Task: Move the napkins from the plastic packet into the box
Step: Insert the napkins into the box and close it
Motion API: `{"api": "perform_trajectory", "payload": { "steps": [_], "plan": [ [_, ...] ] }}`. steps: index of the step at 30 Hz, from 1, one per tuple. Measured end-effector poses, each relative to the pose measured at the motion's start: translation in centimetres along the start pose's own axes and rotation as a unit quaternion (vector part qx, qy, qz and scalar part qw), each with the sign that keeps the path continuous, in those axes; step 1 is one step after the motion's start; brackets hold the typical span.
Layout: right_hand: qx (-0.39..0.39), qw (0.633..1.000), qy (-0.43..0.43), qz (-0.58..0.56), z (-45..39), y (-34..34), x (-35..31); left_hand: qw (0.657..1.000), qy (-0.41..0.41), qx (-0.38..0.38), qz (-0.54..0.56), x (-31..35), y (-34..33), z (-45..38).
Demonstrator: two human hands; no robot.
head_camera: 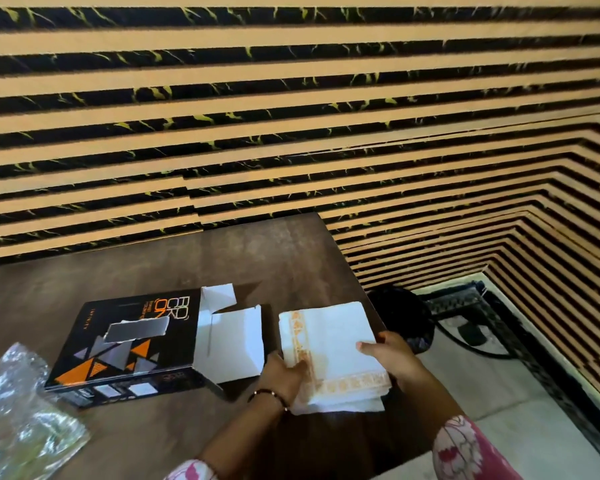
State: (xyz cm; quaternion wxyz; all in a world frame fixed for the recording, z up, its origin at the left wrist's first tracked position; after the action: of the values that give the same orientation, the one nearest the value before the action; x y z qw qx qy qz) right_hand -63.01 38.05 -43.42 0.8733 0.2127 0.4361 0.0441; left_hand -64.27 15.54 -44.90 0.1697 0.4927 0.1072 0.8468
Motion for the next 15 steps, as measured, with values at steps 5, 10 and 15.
{"api": "perform_trajectory", "payload": {
  "steps": [5, 10, 15],
  "plan": [
    [-0.077, 0.996, -0.015, -0.036, 0.5, -0.3, 1.2, 0.989, 0.06, -0.038, 0.129, -1.3, -0.6, -0.1],
    [-0.128, 0.989, -0.044, -0.057, 0.1, 0.0, 1.9, 0.981, 0.08, -0.076, 0.157, -1.8, -2.1, 0.2],
    [-0.157, 0.977, 0.009, -0.146, 0.7, 0.5, 0.4, 0.981, -0.012, -0.076, 0.178, 0.6, -1.6, 0.6]
  ]
}}
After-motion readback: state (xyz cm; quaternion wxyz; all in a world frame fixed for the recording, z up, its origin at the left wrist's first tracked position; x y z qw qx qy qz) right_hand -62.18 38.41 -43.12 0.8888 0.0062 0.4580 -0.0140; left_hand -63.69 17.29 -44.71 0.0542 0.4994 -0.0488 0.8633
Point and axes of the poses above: each hand's wrist, its own z-axis away from the middle knuckle, its own y-axis out of the back of the hand, x = y × z, the point moved 8 cm from there along -z, towards the middle knuckle, and after that the axes turned 2 degrees about z, right-handed, at the moved point
